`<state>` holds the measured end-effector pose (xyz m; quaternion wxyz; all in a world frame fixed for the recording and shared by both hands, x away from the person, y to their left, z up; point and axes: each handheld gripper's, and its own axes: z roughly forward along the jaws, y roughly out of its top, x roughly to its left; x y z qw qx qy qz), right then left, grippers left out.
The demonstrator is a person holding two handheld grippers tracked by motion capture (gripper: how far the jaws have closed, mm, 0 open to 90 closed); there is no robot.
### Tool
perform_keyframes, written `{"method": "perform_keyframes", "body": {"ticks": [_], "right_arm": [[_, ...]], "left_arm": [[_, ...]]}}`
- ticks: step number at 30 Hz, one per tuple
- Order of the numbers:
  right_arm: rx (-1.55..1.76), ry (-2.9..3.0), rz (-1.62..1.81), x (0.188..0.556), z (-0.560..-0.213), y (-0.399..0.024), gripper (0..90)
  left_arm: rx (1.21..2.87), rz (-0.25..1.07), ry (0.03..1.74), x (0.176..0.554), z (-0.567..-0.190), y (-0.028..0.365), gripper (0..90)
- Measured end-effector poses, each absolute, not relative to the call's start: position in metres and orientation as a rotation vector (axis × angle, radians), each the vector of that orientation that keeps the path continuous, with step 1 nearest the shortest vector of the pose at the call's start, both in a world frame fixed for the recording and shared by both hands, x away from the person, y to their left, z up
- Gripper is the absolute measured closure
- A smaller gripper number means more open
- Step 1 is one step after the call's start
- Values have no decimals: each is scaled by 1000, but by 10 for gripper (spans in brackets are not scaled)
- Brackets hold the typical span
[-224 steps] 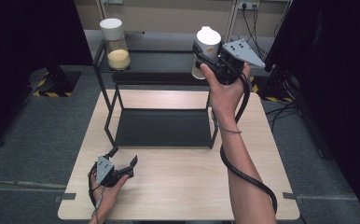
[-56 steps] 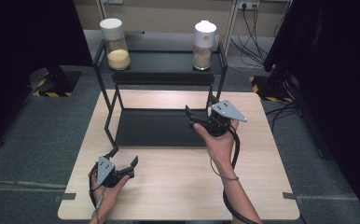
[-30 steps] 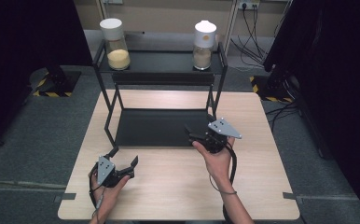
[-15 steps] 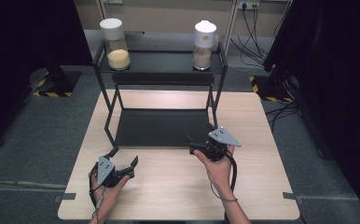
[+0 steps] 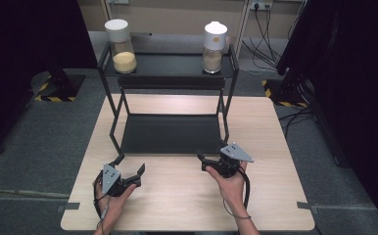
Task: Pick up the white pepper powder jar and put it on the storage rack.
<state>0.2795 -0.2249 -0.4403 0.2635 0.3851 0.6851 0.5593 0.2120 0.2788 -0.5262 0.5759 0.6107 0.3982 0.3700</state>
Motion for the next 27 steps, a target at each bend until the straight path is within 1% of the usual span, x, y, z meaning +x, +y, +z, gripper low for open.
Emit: {"method": "perform_keyframes", "body": {"ticks": [27], "right_arm": [[1052,1885,1492,264,-472,-234,61]], "left_arm": [[1429,872,930,211,-527,278,119]]}}
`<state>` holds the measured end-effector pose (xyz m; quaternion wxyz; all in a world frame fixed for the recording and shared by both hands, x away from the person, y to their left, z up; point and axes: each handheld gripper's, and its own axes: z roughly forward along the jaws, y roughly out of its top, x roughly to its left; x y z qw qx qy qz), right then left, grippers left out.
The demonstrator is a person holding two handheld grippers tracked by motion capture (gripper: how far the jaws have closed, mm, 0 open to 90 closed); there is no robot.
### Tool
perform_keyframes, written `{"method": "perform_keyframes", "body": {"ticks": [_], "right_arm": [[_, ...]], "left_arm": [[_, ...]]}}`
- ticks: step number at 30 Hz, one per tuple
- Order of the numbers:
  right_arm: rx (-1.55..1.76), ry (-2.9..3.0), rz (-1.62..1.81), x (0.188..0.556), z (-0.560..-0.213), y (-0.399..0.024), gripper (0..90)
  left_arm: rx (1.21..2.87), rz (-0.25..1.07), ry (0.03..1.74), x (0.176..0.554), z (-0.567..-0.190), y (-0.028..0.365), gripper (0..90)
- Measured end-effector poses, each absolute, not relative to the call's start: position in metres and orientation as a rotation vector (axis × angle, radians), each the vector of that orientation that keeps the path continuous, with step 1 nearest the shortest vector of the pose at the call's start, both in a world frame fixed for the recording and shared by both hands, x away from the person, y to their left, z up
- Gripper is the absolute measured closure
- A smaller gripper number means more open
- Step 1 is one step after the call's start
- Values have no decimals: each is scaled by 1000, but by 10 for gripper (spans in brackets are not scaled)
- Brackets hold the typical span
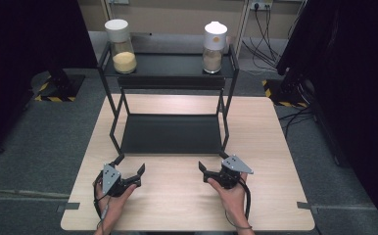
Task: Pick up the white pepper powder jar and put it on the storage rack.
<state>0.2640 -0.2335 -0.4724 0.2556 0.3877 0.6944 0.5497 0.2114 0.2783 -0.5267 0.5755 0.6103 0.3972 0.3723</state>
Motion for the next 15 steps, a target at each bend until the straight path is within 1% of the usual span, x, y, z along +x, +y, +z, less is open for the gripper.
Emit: {"method": "perform_keyframes", "body": {"ticks": [15], "right_arm": [[1031,1884,1486,256,-489,-235,63]], "left_arm": [[1431,872,930,212,-526,278,119]]}}
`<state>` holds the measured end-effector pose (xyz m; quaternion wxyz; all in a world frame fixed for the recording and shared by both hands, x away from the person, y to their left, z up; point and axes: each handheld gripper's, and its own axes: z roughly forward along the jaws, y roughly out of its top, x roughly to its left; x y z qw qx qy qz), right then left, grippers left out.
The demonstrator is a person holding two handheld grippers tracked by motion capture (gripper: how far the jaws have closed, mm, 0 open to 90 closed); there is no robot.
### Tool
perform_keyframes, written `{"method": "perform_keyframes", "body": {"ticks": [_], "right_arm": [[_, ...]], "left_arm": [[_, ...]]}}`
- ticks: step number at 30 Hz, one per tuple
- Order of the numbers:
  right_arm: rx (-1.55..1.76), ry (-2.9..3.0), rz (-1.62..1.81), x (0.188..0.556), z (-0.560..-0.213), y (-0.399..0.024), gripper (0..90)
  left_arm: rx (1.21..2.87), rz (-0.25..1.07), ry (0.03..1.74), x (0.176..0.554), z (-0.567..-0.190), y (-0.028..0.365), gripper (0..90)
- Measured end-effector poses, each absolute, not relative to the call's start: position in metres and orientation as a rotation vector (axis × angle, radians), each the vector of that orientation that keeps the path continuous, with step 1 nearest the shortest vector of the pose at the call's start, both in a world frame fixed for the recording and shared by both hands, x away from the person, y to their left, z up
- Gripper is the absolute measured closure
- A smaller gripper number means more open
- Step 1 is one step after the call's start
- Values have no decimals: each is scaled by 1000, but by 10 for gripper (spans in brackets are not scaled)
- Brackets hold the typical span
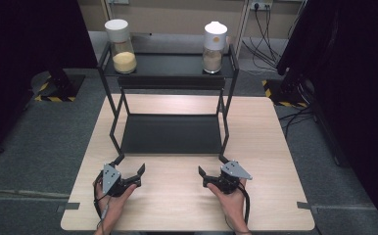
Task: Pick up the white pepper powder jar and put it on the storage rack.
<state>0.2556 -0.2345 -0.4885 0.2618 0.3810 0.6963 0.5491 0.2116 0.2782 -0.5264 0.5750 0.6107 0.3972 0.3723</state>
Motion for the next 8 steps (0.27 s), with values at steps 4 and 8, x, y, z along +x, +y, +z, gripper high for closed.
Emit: {"method": "perform_keyframes", "body": {"ticks": [4,8], "right_arm": [[1031,1884,1495,256,-489,-236,61],[1031,1880,1502,256,-490,-236,59]], "left_arm": [[1432,873,930,212,-526,278,119],[1436,855,934,213,-525,280,113]]}}
